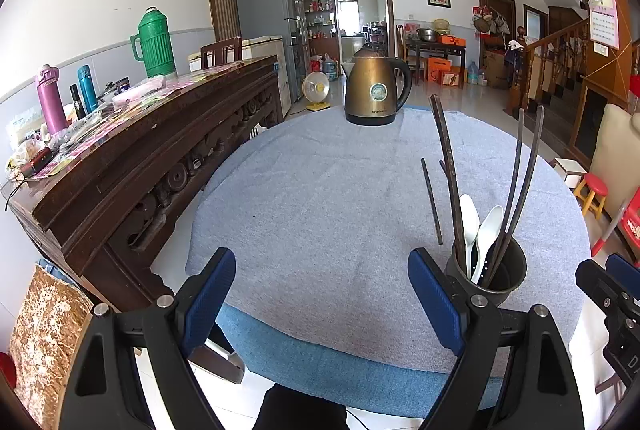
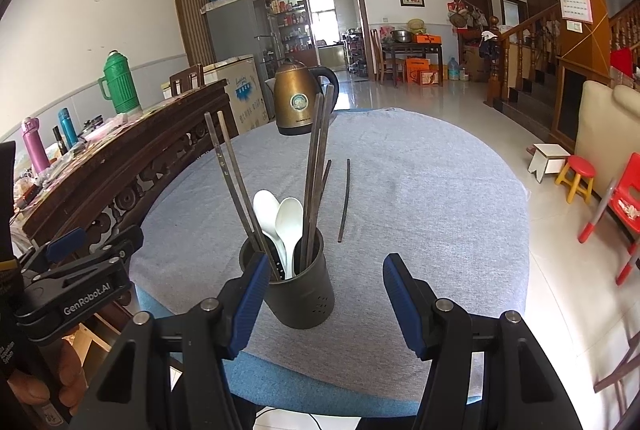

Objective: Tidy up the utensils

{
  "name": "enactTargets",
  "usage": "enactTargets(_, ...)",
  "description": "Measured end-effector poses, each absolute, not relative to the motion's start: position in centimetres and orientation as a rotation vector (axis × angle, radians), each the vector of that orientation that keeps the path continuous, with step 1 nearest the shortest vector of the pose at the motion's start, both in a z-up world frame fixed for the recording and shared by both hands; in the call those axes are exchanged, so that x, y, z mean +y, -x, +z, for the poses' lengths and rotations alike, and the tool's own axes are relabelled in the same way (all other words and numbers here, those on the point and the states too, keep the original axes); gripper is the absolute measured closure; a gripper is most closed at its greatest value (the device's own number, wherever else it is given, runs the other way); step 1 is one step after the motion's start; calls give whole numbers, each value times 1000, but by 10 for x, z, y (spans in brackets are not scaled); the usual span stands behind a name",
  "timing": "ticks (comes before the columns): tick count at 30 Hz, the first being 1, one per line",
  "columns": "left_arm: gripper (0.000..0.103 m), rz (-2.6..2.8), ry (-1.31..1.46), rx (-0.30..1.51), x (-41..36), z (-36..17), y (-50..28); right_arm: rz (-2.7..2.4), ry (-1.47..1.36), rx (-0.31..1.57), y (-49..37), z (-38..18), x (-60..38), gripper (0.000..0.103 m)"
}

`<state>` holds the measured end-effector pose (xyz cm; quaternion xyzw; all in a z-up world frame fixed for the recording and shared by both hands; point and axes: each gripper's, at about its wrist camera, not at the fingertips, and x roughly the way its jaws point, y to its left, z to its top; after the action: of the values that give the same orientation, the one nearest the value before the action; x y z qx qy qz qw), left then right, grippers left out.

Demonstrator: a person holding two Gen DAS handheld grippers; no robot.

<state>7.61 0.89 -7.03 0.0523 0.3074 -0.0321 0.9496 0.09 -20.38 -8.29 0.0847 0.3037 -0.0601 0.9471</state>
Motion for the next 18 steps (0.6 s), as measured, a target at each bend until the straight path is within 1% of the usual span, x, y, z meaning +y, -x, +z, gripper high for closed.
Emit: enactTargets(18,15,-55,-123,642,5,-75,-79,-113,-192,639,-7,-87,-206,40)
